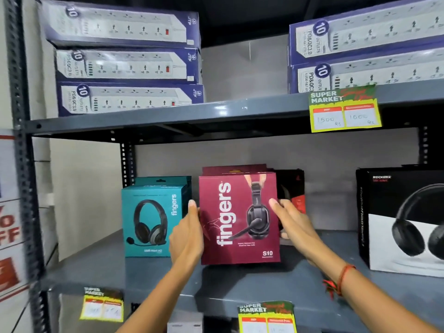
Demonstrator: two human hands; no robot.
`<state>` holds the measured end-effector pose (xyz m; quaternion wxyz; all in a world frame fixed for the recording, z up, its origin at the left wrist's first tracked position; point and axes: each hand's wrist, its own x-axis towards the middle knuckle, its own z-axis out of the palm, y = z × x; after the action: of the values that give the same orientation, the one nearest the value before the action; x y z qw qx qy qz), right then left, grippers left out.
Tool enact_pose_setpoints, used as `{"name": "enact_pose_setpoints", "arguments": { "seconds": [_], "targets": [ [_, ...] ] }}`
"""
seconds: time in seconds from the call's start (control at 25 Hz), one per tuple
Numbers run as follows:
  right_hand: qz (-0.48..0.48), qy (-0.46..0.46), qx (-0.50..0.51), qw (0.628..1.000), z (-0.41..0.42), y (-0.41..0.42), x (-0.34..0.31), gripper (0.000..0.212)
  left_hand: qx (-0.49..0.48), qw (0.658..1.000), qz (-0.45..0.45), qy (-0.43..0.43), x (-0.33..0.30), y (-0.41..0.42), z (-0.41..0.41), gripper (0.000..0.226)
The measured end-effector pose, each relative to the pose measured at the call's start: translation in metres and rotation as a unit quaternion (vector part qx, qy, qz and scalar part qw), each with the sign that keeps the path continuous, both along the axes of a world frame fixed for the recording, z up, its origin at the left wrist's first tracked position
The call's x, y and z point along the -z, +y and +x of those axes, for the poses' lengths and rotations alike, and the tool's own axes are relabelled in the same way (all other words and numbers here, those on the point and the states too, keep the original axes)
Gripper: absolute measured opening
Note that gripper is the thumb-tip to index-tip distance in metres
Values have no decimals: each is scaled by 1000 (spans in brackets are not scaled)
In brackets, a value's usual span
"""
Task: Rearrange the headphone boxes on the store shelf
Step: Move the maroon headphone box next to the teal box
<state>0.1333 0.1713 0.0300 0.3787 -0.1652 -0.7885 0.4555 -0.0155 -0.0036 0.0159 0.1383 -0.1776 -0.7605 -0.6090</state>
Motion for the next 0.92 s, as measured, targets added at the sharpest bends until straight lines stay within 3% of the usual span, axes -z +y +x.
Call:
{"name": "enact_pose_setpoints", "arguments": {
  "seconds": [0.12,0.24,0.36,0.6,0.76,0.84,0.92],
  "targets": [
    [18,7,-55,998,-34,-30,10,43,-75,996,28,36,12,-41,-14,96],
    [25,3,-92,995,-69,-64,20,38,-106,994,25,12,23,-79,-40,93],
    [23,-26,-110,993,-95,-86,26,44,-101,995,26,-8,31,-102,-64,102],
    [-26,-43,-111,993,-114,-98,37,58,-35,998,22,-52,40,-116,-78,85],
    [-5,-1,-58,998,-91,-94,24,65,-51,977,126,166,12,-98,-57,67],
    [8,44,-21,999,-69,-81,13,61,-11,951,132,280,-6,-65,-35,68],
    [30,88,33,995,-43,-62,-1,59,61,929,141,337,-22,-22,-7,67]
  ]
}}
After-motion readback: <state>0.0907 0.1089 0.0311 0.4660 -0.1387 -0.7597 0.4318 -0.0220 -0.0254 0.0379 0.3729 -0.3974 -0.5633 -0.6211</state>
